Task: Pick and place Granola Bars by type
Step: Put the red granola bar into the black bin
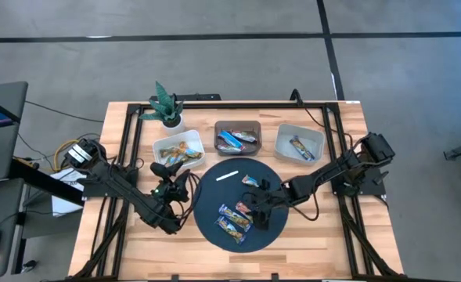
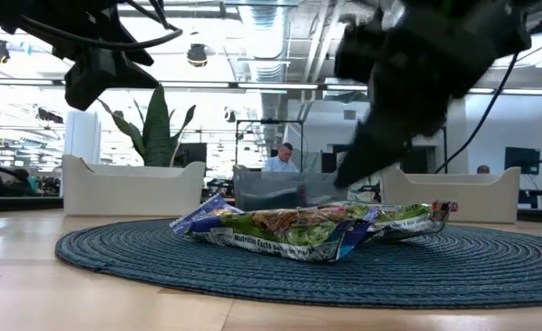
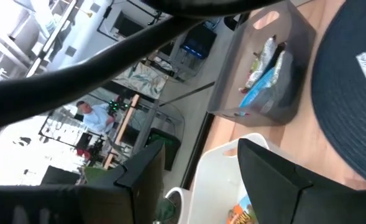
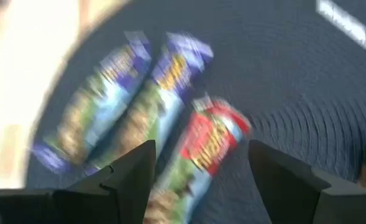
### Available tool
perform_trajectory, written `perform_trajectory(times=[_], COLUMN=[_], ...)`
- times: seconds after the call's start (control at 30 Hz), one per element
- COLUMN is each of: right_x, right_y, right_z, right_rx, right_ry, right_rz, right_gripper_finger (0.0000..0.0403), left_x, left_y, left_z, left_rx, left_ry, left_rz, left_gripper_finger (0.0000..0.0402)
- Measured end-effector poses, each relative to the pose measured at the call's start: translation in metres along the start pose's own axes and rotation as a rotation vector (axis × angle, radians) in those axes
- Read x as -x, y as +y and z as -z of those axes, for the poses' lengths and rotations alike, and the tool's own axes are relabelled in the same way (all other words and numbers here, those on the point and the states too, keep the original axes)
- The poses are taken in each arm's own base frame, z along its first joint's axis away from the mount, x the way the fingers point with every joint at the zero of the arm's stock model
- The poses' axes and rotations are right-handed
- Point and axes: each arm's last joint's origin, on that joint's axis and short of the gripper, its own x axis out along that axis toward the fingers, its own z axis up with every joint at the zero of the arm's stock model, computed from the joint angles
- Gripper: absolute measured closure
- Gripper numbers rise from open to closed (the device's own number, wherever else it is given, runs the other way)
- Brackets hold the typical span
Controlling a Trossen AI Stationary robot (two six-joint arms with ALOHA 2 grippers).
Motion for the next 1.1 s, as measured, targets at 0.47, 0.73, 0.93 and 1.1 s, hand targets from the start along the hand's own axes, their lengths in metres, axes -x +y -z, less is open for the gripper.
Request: perform_trajectory(times=[0.47, 0.73, 0.93, 1.1], right_x=[-0.019, -0.023, -0.023, -0.023], right_y=[0.002, 0.001, 0.002, 0.002], right_z=[0.014, 0.019, 0.021, 0.021], right_rx=[-0.015, -0.011, 0.012, 0.025], right_ry=[0.071, 0.104, 0.110, 0.111], right_rz=[-0.002, 0.017, 0.021, 0.018], right_gripper_finger=[0.0154, 0.0154, 0.0189, 0.0254], left_x=[-0.010, -0.010, -0.010, -0.010], left_y=[0.003, 0.003, 0.003, 0.003], left_z=[0.000, 0.000, 0.000, 0.000], left_rx=[0.003, 0.004, 0.005, 0.005], left_ry=[0.029, 0.030, 0.030, 0.030], left_rz=[-0.027, -0.027, -0.027, -0.027], left_gripper_finger=[0.0203, 0.0203, 0.0203, 0.0203])
